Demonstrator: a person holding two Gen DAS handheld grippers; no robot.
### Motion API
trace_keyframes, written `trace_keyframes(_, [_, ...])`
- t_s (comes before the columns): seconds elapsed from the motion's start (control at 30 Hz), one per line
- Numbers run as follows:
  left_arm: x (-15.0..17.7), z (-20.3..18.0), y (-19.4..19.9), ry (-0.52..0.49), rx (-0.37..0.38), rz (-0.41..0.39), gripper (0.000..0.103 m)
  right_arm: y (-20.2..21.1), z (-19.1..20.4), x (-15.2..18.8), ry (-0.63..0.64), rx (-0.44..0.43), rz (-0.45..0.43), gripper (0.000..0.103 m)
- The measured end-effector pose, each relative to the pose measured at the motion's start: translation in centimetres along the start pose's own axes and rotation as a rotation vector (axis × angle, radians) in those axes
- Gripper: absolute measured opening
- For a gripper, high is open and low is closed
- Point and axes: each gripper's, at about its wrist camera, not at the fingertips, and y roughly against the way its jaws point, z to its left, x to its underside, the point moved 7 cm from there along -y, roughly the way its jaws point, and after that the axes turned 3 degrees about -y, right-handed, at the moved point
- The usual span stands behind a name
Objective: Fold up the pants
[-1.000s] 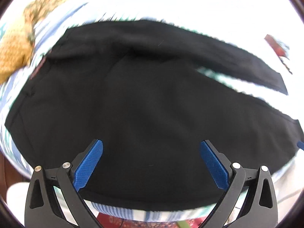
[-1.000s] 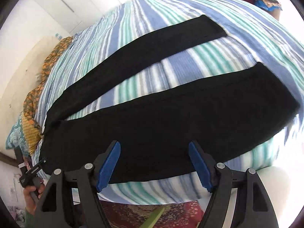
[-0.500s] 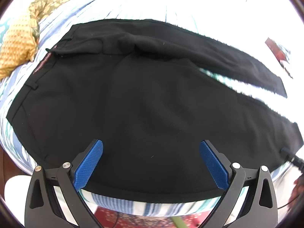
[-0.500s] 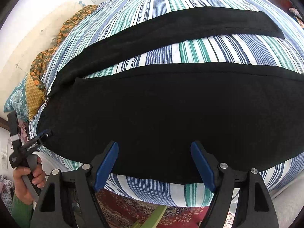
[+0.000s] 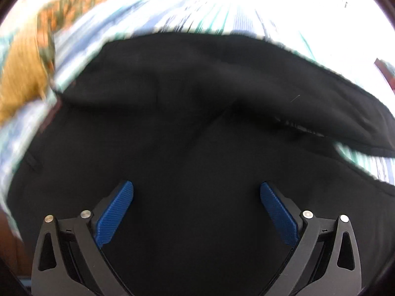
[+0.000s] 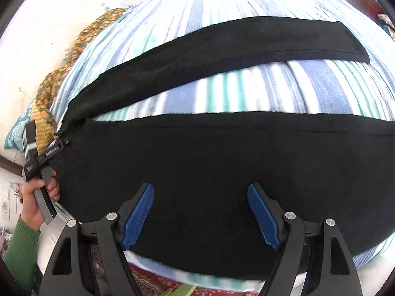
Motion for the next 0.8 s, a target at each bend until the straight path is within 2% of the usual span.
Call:
trace_keyframes(0.03, [0.1,0.4,0.3,0.024,0.017,-0.045,0.103,-0.2,-1.6,-0.6,-0.02,0.016,0.015,0.078])
trace_keyframes(0.07, [0.0,0.5,0.4,0.041,0.009,-0.052,0.103,-0.1,-3.4,-1.4,-0.046,0.033,0.025,0.078])
trace_keyframes(0.17, [0.0,0.1,0.2,0.001,-0.03,-0.06,0.103,1.7,-8.6,-5.1,-0.102,0.111,0.005,0.078])
trace_keyframes(0.3, [0.1,0.0,0.3,-0.005,-0.042,-0.076,0.103,6.2,-14.5,-14.1,-0.146,0.127,-0.166,0.078])
trace_keyframes(0.37, [0.2,0.1,0.3,-0.001,-0.036,-0.08,0.103,7.1,-17.5,-19.0,-0.174,0.144,-0.223,0.079])
trace_keyframes(0.43, [0.2,-0.1,0.1,-0.002,-0.039,-0.086,0.103,6.2,-20.3,-23.4,-0.21,0.147,-0.201,0.079])
trace_keyframes(0.5, [0.4,-0.2,0.1,-0.003,-0.04,-0.092,0.103,4.2,-22.5,-26.5,-0.224,0.152,-0.139,0.079])
trace_keyframes(0.6, [0.4,-0.3,0.2,0.001,-0.036,-0.101,0.103,1.3,-23.6,-29.4,-0.208,0.181,-0.085,0.076])
trace_keyframes(0.67, [0.4,-0.3,0.1,0.002,-0.034,-0.105,0.103,0.0,-24.1,-30.2,-0.198,0.194,-0.095,0.072])
trace_keyframes(0.7, [0.2,-0.2,-0.1,0.003,-0.033,-0.106,0.103,-0.6,-24.1,-30.4,-0.201,0.193,-0.095,0.069])
trace_keyframes(0.77, [0.1,-0.1,-0.1,0.004,-0.032,-0.108,0.103,-1.6,-24.3,-30.2,-0.214,0.205,-0.076,0.051])
trace_keyframes(0.8, [0.1,-0.2,-0.1,0.004,-0.031,-0.109,0.103,-1.5,-24.3,-30.0,-0.206,0.233,-0.084,0.024])
